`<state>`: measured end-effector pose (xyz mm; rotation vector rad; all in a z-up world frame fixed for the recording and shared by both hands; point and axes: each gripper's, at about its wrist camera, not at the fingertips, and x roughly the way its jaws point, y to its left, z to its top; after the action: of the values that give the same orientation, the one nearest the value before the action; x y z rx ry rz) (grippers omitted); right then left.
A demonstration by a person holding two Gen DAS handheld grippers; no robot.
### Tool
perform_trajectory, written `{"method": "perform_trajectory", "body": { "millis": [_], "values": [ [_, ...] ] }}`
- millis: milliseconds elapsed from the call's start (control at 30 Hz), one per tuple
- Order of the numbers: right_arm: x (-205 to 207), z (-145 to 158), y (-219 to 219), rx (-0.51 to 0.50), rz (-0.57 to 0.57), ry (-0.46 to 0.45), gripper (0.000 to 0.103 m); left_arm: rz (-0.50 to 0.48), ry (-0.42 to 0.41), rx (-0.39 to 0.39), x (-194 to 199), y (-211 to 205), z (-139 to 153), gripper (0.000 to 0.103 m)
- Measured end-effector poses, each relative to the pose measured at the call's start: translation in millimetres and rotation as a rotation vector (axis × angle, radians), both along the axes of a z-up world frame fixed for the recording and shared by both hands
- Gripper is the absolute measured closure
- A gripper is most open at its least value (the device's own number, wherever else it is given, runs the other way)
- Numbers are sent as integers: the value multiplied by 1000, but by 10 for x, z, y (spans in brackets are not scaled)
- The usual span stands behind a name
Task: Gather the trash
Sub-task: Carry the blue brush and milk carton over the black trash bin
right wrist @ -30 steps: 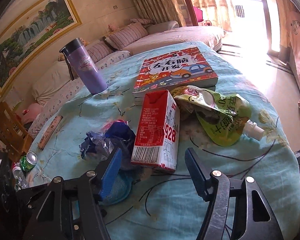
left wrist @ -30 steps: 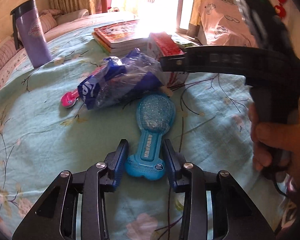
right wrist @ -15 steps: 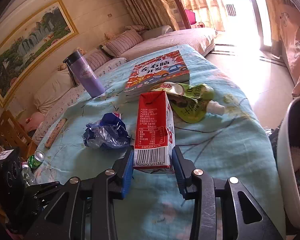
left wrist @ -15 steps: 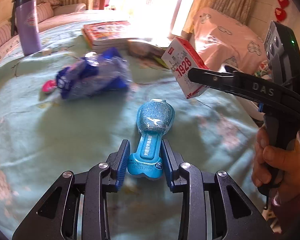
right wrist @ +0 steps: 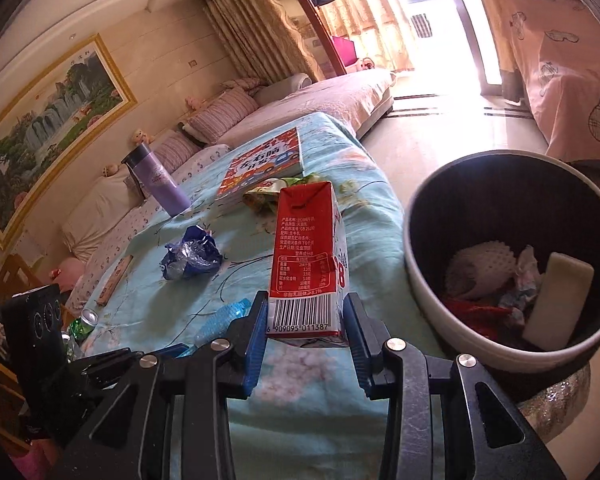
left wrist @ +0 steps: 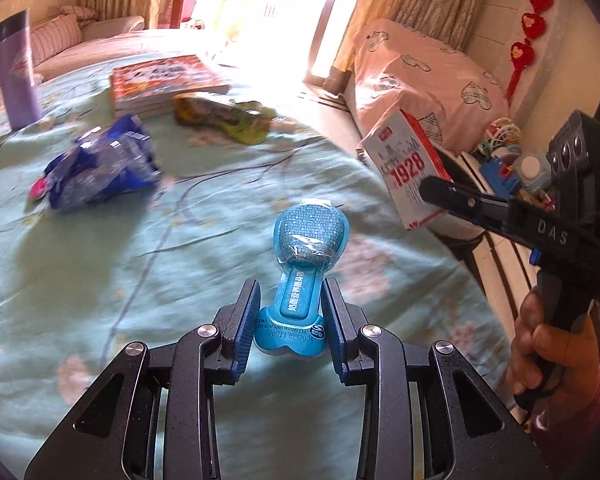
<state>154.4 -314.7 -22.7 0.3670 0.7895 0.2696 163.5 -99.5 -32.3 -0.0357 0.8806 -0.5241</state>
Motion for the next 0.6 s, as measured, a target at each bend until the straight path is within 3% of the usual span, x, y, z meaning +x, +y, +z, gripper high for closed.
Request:
{"method": "perform_trajectory", "body": {
  "millis": [600],
  "values": [
    [-302, 99, -885, 0, -170, -28, 66, -99, -64, -18, 74, -825, 306, 73]
  ]
}}
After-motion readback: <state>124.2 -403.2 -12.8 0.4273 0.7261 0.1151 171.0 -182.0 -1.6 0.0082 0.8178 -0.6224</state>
